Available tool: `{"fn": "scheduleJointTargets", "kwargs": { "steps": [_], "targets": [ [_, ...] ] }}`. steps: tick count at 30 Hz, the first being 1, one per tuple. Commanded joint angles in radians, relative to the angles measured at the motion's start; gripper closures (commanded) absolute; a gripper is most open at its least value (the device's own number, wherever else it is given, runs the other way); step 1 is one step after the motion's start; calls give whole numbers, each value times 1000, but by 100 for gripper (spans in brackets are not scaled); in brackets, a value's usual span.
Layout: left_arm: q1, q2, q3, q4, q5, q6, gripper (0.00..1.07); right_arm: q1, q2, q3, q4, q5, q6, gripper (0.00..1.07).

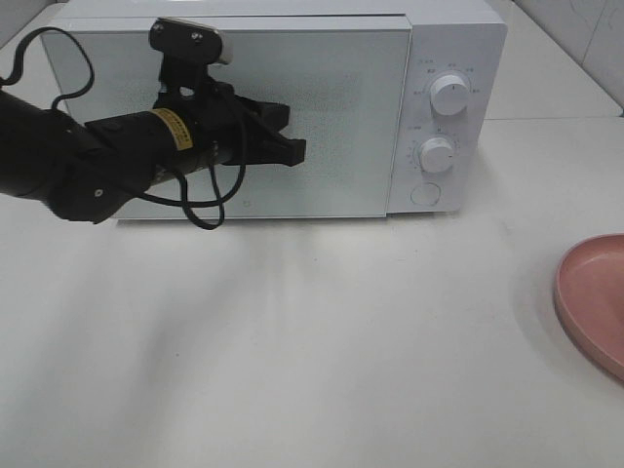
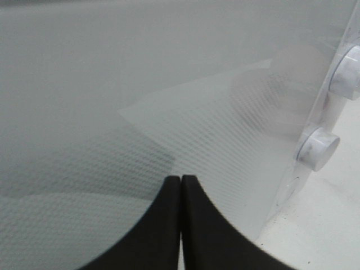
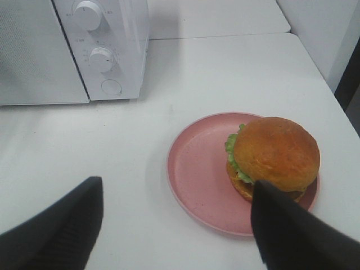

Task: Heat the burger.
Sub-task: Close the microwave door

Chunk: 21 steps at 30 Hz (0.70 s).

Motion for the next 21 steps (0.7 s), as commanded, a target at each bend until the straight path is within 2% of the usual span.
{"fn": "scheduleJointTargets", "kwargs": {
  "steps": [1, 3, 5, 6, 8, 11, 18, 21],
  "targets": [
    [8, 24, -80, -130, -5, -2, 107, -6, -26, 3, -3, -8, -8, 36],
    [1, 36, -103, -133, 4, 0, 107, -6, -26, 3, -3, -8, -8, 36],
    [-21, 81, -189, -143, 38, 2, 107, -6, -26, 3, -3, -8, -8, 36],
    [-21, 81, -189, -143, 38, 2, 107, -6, -26, 3, -3, -8, -8, 36],
    [-36, 111, -255, -143, 55, 3, 107, -6, -26, 3, -3, -8, -8, 36],
    [-53, 120, -286, -140, 58, 3, 107, -6, -26, 3, -3, -8, -8, 37],
    [-114, 118, -285, -136, 60, -5, 107, -6, -25, 3, -3, -8, -8, 37],
    [-180, 97, -285, -136, 111, -4, 107, -6, -25, 3, -3, -8, -8, 37]
  ]
}}
